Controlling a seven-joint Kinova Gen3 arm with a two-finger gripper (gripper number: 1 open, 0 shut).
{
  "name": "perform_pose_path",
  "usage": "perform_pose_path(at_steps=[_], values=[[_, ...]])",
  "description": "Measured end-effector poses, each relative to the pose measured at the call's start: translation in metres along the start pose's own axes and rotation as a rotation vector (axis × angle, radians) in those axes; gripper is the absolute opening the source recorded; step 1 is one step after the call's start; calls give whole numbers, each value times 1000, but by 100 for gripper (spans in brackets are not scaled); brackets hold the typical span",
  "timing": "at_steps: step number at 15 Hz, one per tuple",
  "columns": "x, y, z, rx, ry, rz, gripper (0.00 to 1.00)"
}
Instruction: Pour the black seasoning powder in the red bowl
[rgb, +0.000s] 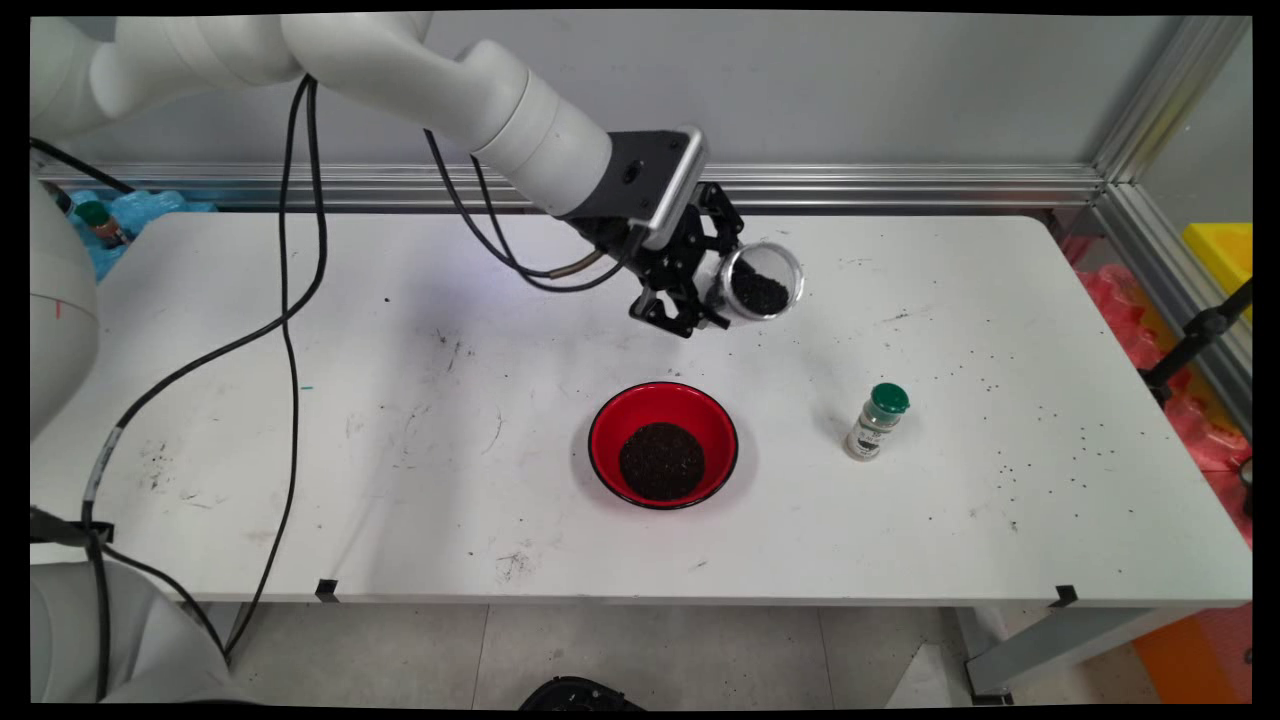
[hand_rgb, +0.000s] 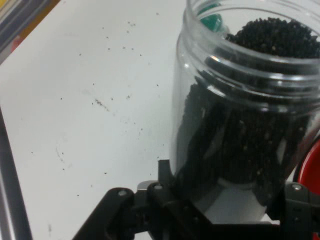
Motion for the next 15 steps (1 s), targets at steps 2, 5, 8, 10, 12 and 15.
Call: perform_pose_path(at_steps=[2, 5, 8, 10, 12, 15], values=[[0, -4, 2, 1, 18, -75, 0], [-1, -8, 7, -4, 39, -187, 0], [-2, -13, 12, -5, 59, -294, 0], [-2, -17, 16, 0, 70, -366, 0], [-1, -19, 21, 4, 80, -429, 0], [2, -22, 30, 11, 96, -520, 0]])
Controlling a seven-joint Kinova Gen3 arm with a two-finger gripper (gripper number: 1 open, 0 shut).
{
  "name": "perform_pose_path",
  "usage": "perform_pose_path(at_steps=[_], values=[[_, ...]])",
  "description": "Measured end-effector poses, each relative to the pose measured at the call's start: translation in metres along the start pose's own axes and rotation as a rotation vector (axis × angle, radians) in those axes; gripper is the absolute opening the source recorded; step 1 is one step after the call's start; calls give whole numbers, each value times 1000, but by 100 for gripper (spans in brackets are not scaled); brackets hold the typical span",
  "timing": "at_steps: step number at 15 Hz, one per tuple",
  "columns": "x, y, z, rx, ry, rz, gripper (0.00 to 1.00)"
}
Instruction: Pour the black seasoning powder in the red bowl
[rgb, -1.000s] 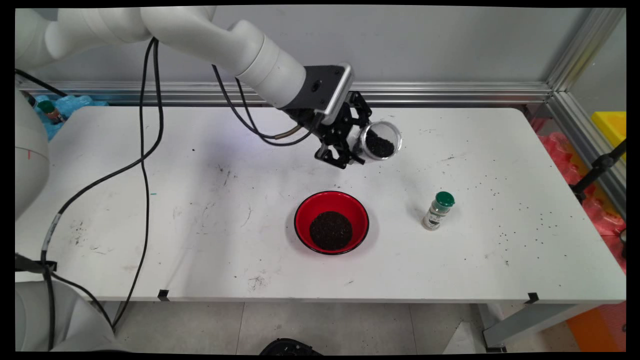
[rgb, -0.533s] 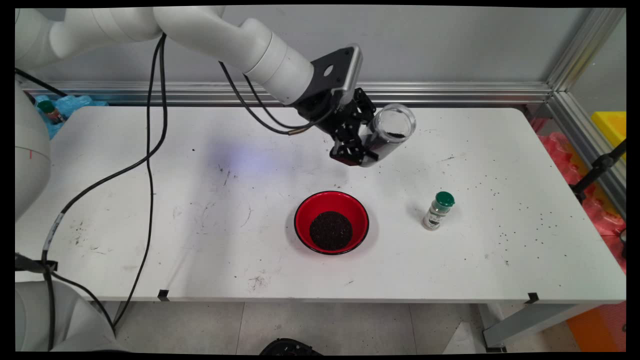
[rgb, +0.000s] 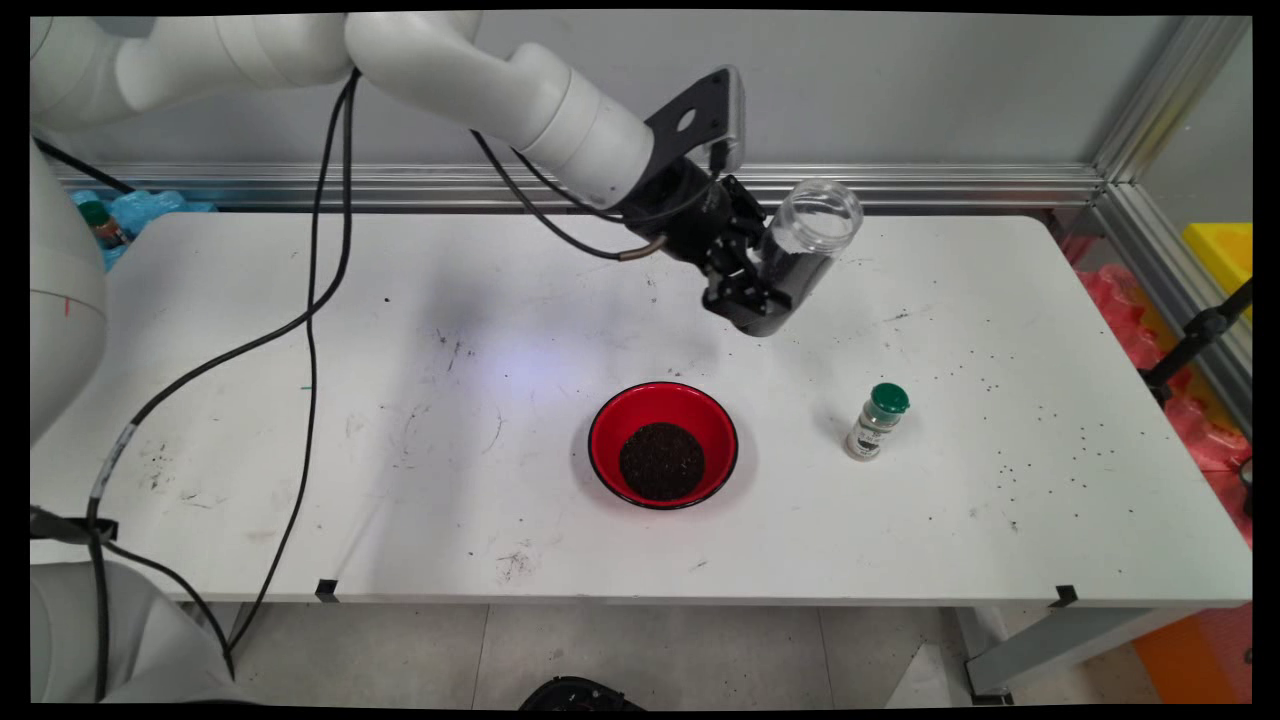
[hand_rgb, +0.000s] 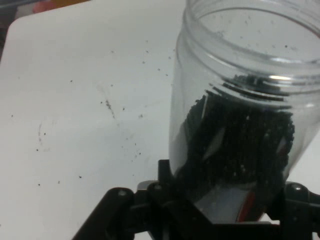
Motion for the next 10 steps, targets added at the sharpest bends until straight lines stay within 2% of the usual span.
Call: perform_pose_path(at_steps=[5, 10], values=[[6, -4, 22, 21, 26, -138, 0], [11, -6, 44, 31, 46, -223, 0]])
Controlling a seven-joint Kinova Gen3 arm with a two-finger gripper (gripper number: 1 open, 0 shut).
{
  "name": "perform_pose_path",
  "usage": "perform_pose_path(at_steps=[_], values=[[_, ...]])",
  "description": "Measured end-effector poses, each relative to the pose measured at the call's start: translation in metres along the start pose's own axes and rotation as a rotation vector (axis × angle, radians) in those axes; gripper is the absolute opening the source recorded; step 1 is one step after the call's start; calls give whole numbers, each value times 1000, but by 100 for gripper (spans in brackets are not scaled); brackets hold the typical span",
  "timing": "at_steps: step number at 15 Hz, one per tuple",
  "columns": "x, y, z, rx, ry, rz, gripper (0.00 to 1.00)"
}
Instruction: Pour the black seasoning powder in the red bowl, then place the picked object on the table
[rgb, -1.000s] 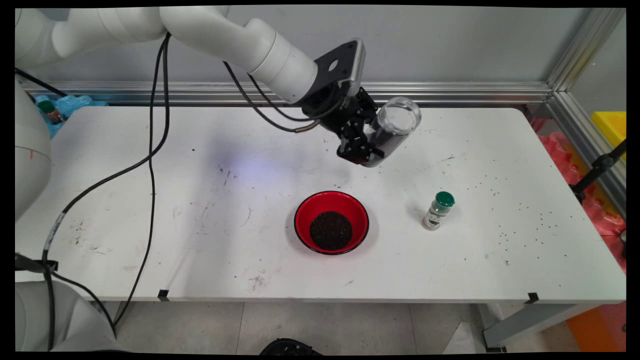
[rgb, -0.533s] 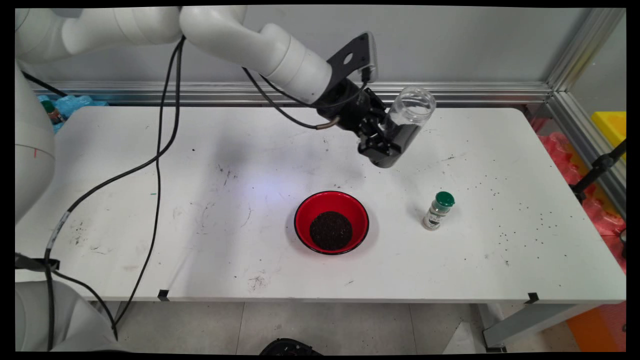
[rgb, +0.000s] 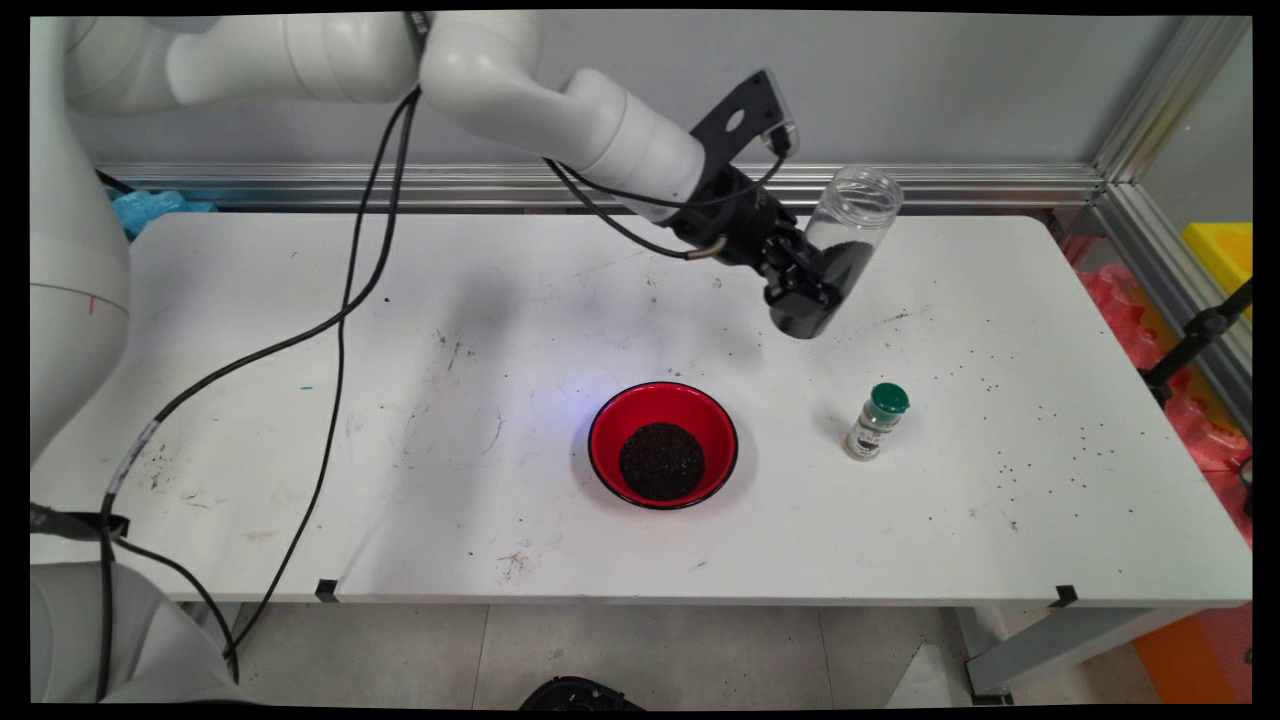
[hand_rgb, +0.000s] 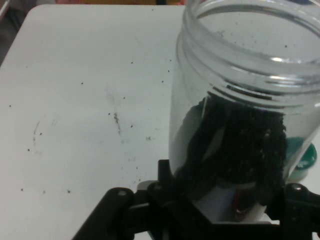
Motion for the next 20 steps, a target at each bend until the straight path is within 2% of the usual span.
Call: perform_pose_path(at_steps=[8, 14, 20], values=[[2, -8, 32, 6, 18, -48, 0], [1, -15, 52, 3, 30, -27, 0], [-9, -23, 74, -20, 45, 21, 0]])
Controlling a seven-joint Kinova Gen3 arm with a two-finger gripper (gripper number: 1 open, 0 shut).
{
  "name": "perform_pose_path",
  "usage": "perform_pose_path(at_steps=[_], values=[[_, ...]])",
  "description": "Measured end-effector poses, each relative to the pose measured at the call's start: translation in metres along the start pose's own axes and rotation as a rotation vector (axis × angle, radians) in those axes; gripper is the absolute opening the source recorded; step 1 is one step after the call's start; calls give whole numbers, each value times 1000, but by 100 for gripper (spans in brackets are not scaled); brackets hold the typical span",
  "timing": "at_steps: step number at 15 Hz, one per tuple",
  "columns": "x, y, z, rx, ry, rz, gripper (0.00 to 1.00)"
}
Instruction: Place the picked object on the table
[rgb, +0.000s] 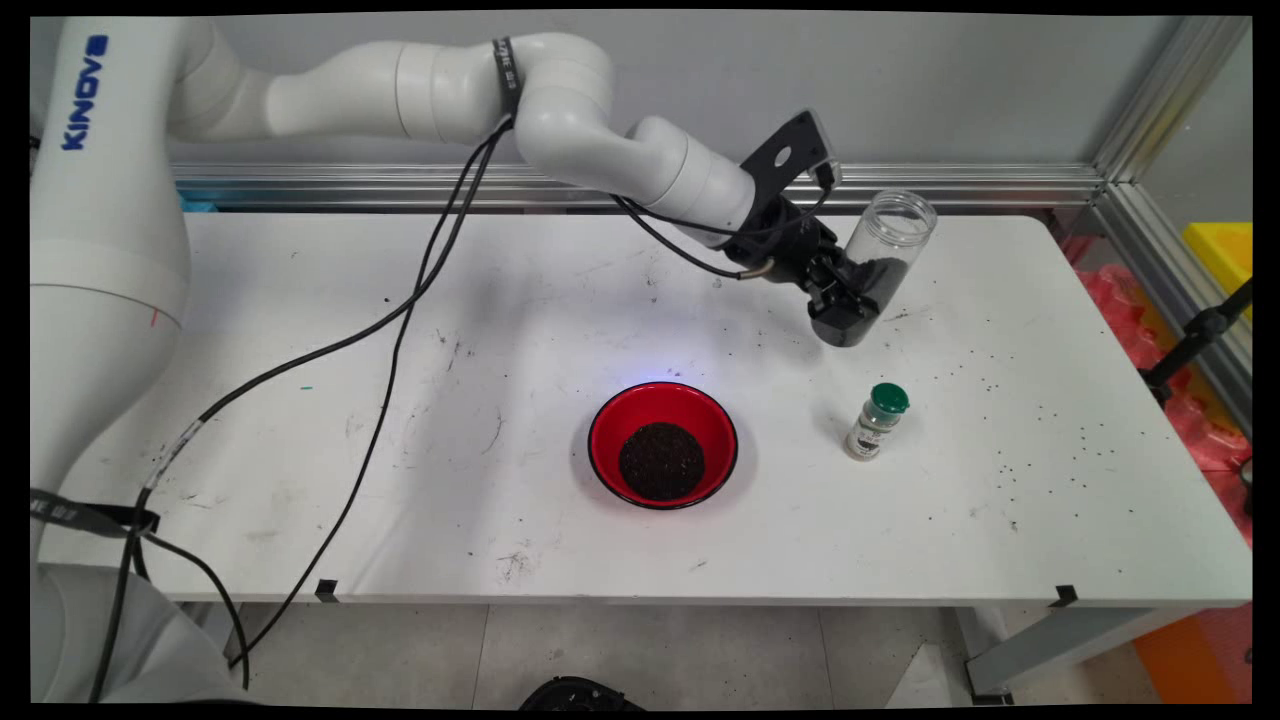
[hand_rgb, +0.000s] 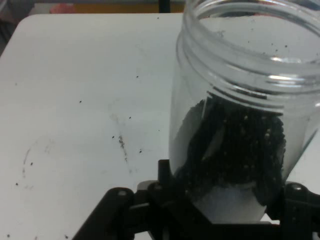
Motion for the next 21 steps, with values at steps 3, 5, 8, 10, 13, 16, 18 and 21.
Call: perform_pose_path(at_steps=[3, 5, 8, 10, 13, 16, 18, 21], values=[[-6, -4, 10, -16, 7, 17, 0], [-9, -6, 16, -23, 12, 24, 0], [-15, -9, 26, -42, 24, 43, 0], [-19, -12, 32, -56, 34, 55, 0], [-25, -18, 40, -67, 39, 65, 0], [-30, -24, 47, -73, 43, 69, 0], [-33, -28, 50, -74, 43, 62, 0], [-38, -33, 54, -76, 39, 34, 0]])
